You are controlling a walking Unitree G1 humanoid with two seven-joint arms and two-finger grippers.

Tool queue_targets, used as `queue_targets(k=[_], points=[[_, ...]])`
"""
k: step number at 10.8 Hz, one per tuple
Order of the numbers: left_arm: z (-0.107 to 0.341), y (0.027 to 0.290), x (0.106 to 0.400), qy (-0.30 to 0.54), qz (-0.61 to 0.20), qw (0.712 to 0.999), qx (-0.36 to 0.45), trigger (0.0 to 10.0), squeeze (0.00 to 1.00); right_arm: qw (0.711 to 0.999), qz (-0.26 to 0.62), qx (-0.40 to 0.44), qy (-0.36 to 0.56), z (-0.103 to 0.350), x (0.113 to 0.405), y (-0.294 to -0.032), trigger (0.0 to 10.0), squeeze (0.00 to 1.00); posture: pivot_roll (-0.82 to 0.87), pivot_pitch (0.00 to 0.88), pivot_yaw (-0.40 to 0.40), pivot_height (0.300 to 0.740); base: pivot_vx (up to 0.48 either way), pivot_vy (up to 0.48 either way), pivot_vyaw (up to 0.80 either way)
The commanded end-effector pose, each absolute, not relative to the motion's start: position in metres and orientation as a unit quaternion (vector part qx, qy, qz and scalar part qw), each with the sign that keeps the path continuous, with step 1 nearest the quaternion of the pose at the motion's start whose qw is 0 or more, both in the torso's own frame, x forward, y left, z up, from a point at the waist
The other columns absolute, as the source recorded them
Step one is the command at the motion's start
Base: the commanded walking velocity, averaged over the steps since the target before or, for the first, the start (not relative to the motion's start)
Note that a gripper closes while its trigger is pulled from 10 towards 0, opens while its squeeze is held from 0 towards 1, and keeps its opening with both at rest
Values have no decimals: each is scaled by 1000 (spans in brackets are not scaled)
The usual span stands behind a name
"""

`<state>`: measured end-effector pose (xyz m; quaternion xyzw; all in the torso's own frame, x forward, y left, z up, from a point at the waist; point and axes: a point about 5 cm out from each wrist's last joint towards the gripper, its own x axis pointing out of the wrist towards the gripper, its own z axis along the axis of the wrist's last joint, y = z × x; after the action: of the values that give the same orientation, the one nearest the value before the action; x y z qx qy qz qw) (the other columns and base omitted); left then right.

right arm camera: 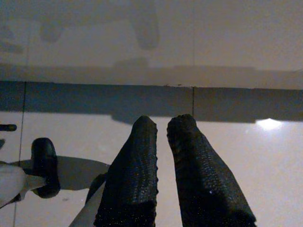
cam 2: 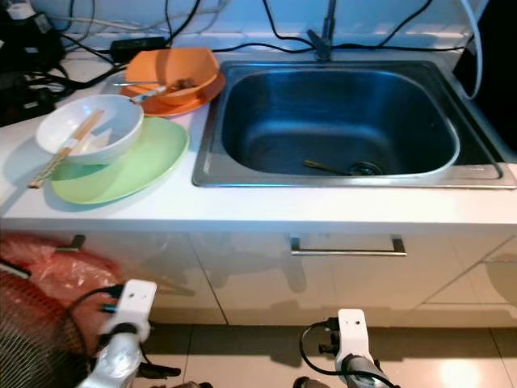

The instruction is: Kitchen organization

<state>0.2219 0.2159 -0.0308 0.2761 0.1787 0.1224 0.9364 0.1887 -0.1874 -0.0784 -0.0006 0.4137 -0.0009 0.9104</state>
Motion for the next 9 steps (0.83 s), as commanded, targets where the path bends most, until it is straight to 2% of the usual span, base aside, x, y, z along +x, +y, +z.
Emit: queue_targets(k=[1,2,4,5,6,7,8,9], points=[[-32,230,211,184,170,932,263,9176,0,905,-1,0,426,-82,183,-188,10000,0,-5,116,37,740,0,0,0],[-33,232,208,184,174,932,258,10000,0,905,0,0,426,-82,182,-187,10000,0,18,124,37,740,0,0,0],[-27,236,204,150,177,908,349,10000,0,904,1,0,428,-83,181,-186,10000,0,15,129,44,740,0,0,0],[-14,241,204,96,189,882,421,10000,318,903,1,-1,429,-83,180,-186,10000,0,16,133,45,740,0,0,0],[-6,241,206,70,193,887,414,10000,682,903,2,-2,430,-83,180,-186,10000,0,18,136,41,740,0,0,0],[11,239,210,21,185,888,421,10000,208,902,5,-5,431,-84,179,-187,10000,0,25,142,38,740,0,0,0],[31,233,209,-29,186,887,422,10000,0,901,9,-9,433,-84,179,-187,10000,0,30,148,38,740,0,0,0],[44,231,205,-54,209,882,419,10000,0,901,12,-12,434,-84,178,-187,10000,0,30,148,38,740,0,0,0]])
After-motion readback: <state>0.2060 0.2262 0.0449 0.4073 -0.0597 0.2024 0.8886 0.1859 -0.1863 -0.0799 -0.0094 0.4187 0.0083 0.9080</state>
